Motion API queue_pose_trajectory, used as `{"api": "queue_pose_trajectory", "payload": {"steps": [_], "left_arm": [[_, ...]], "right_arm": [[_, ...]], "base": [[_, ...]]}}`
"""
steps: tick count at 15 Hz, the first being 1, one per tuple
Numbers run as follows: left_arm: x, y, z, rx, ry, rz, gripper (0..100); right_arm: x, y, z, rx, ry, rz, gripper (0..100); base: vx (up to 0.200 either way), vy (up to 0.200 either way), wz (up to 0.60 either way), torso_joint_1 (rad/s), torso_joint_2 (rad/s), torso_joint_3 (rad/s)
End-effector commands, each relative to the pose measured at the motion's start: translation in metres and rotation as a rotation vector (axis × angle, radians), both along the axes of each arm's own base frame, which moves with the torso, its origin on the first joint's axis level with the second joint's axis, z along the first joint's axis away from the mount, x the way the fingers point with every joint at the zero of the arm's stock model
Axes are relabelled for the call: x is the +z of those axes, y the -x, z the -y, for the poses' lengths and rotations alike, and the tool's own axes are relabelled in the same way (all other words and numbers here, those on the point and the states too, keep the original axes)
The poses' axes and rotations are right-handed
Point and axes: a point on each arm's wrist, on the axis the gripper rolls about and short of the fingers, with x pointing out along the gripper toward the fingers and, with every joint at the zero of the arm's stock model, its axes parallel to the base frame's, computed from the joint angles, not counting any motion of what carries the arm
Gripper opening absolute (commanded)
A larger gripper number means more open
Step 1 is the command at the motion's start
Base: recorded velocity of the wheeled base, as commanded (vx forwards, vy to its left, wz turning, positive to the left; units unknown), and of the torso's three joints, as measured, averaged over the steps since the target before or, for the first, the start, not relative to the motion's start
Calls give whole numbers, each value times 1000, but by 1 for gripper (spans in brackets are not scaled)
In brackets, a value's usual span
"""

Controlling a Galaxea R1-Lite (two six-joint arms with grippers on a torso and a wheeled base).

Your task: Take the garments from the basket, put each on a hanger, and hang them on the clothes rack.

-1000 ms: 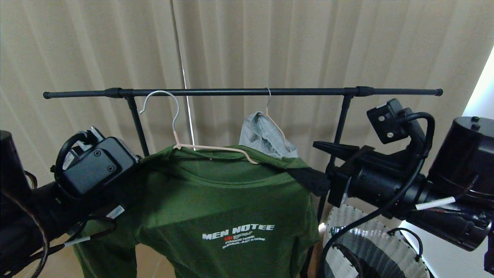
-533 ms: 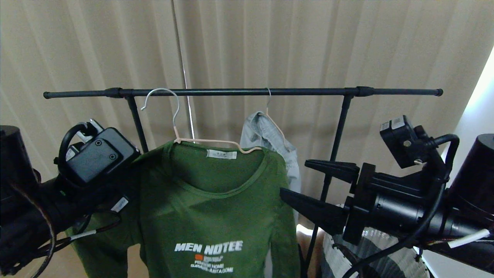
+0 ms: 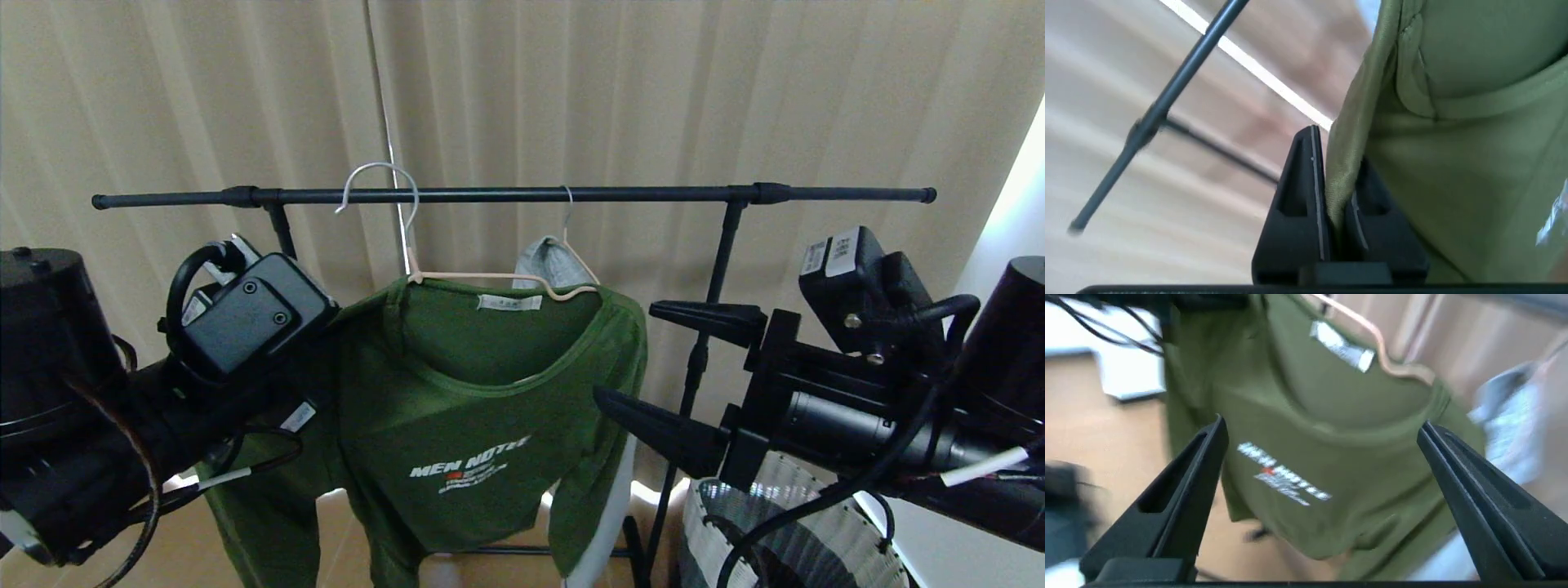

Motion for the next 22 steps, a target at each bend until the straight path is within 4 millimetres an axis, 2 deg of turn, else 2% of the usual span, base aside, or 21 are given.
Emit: {"api": "queue_pose_trajectory", "payload": {"steps": [1, 6, 11, 20, 21, 22], "left_arm": [[0, -4, 10, -30, -4, -2, 0], [-2, -3, 18, -126, -5, -8, 0], [0, 2, 25, -164, -1, -2, 0], [-4, 11, 33, -235, 15, -1, 0], [-4, 11, 33, -235, 15, -1, 0], [-3, 11, 32, -233, 17, 2, 0]], "right_arm": [[1, -12, -5, -17, 24, 15, 100], [22, -29, -11, -92, 90, 83, 100], [14, -49, -17, -165, 200, 139, 100], [11, -57, -24, -168, 237, 164, 100], [11, -56, -27, -158, 236, 165, 0], [10, -56, -27, -159, 237, 164, 0]], "base": [[0, 0, 0, 0, 0, 0], [0, 0, 0, 0, 0, 0], [0, 0, 0, 0, 0, 0], [0, 0, 0, 0, 0, 0], [0, 0, 0, 0, 0, 0], [0, 0, 0, 0, 0, 0]]}}
